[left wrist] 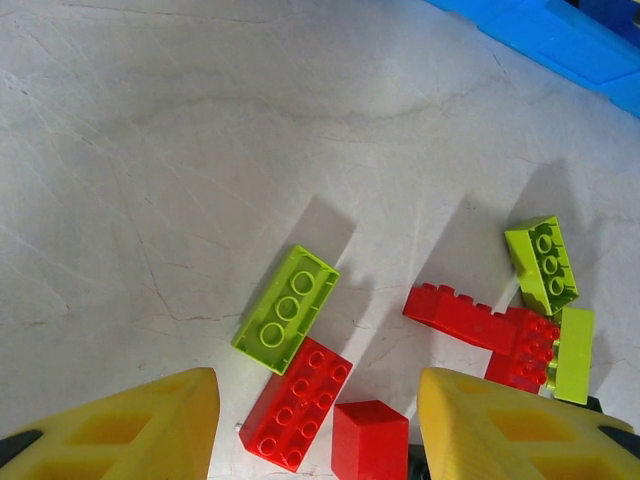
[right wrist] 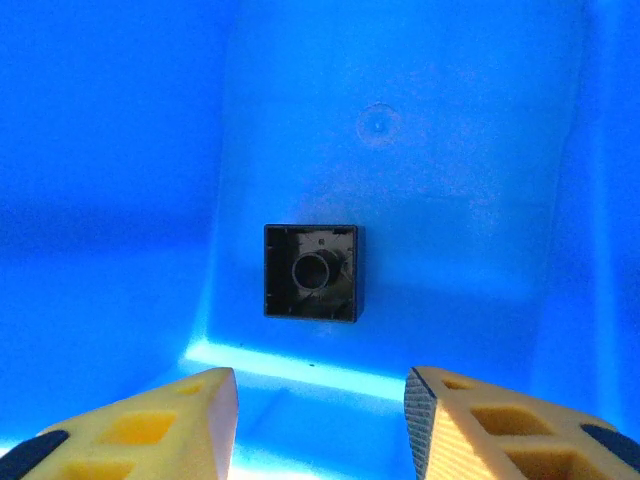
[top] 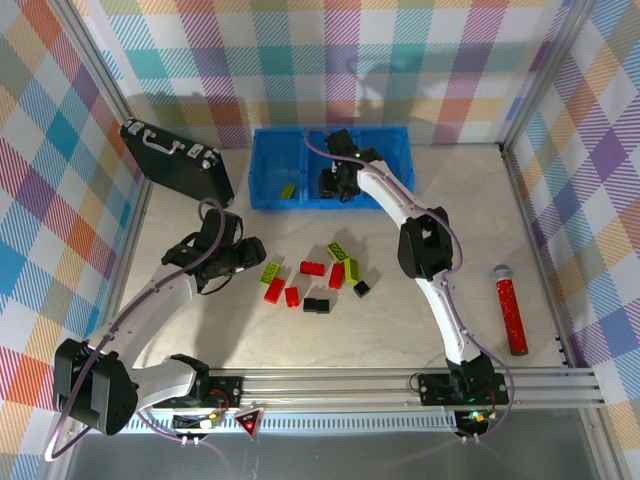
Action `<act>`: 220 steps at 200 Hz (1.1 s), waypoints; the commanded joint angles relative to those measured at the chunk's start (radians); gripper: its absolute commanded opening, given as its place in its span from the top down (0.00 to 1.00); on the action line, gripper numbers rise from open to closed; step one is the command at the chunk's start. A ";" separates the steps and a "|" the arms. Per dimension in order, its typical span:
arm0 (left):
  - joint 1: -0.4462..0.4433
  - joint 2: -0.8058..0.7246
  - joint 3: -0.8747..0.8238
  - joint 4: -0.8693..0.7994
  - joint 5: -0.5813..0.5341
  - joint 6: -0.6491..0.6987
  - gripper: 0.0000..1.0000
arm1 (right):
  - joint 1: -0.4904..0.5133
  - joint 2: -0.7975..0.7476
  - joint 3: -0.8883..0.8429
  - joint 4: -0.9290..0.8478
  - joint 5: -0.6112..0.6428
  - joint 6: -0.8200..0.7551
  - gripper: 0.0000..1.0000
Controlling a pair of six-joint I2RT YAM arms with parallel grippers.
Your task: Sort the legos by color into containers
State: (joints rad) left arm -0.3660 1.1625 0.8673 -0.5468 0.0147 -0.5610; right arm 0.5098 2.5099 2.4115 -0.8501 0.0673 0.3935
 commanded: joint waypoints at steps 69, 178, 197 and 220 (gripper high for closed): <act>-0.057 0.096 0.033 -0.036 -0.033 0.037 0.46 | 0.043 -0.351 -0.169 -0.056 -0.003 -0.066 0.49; -0.193 0.144 -0.012 -0.094 -0.106 0.032 0.46 | 0.047 -0.717 -0.678 0.033 -0.023 -0.016 0.48; -0.203 0.138 -0.037 -0.105 -0.109 0.036 0.46 | 0.047 -0.742 -0.720 0.036 -0.023 -0.017 0.48; -0.212 0.147 -0.053 -0.113 -0.088 0.049 0.46 | 0.047 -0.758 -0.755 0.036 -0.024 -0.014 0.48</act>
State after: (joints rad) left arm -0.5621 1.3155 0.8383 -0.6128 -0.0723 -0.5308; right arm 0.5594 1.7885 1.6871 -0.8242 0.0582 0.3618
